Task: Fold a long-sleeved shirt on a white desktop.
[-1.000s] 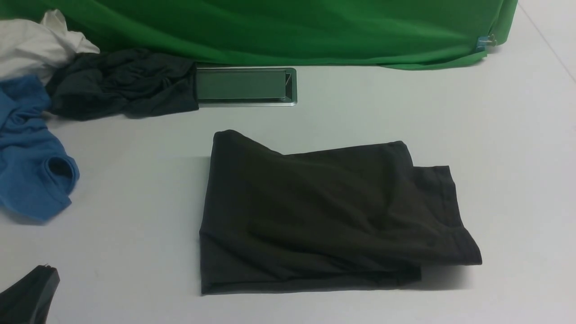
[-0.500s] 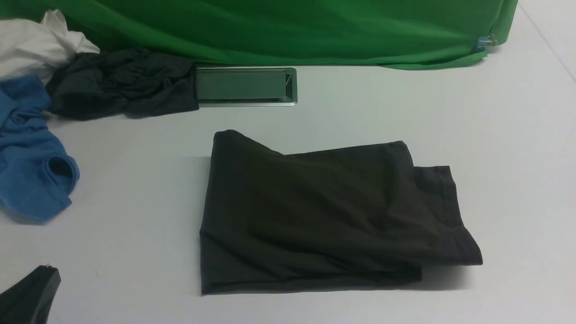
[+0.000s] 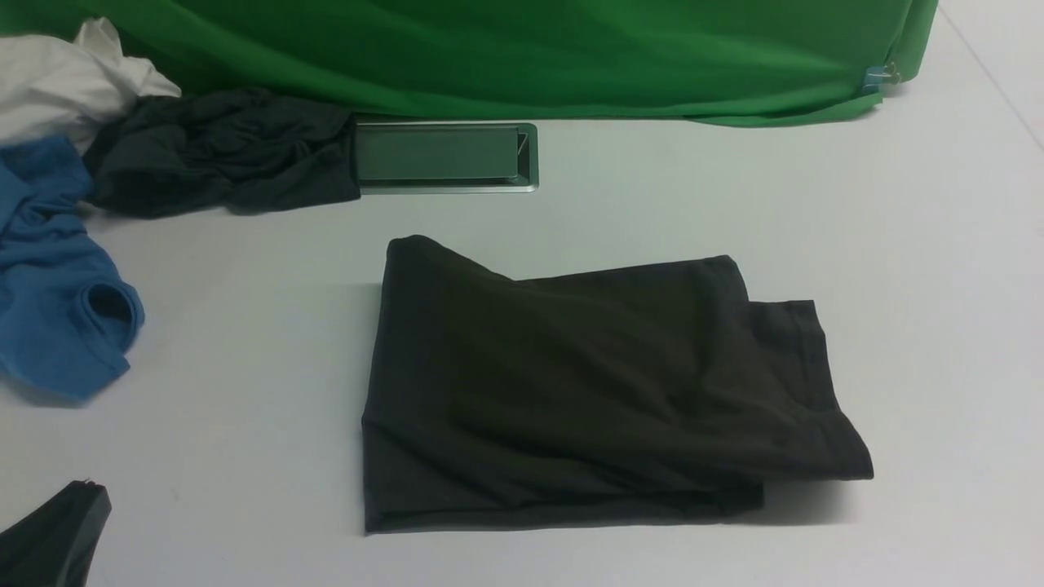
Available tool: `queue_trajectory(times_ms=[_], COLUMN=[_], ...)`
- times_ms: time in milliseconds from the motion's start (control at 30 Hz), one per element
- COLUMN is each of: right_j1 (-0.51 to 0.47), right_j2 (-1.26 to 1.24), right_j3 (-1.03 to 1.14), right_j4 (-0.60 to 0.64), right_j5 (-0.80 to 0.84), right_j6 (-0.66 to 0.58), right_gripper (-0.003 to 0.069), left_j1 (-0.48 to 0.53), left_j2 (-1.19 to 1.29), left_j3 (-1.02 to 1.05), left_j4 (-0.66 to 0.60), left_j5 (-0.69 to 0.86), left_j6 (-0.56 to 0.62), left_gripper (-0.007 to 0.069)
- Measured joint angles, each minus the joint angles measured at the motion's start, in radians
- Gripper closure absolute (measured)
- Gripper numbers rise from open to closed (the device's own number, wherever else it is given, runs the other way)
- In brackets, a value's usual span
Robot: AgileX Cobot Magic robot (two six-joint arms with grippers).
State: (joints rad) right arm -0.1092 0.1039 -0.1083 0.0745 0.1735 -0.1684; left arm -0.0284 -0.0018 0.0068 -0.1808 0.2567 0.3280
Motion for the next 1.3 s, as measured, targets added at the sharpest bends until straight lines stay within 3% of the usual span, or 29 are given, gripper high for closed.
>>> queue_trajectory(times_ms=[167, 1300], right_j1=[-0.023, -0.023], right_j2=[-0.091, -0.104], right_j3=[0.114, 0.116], right_j4=[-0.001, -0.001], right_j5=[0.055, 0.03], right_j6=[0.001, 0.007], right_gripper=[0.042, 0.042], left_j1=[0.0, 0.0], left_j2=[-0.001, -0.001], left_j3=[0.0, 0.0], left_j4=[0.0, 0.0], left_j5=[-0.003, -0.005], left_j6=[0.0, 0.0], left_gripper=[0.0596, 0.0592])
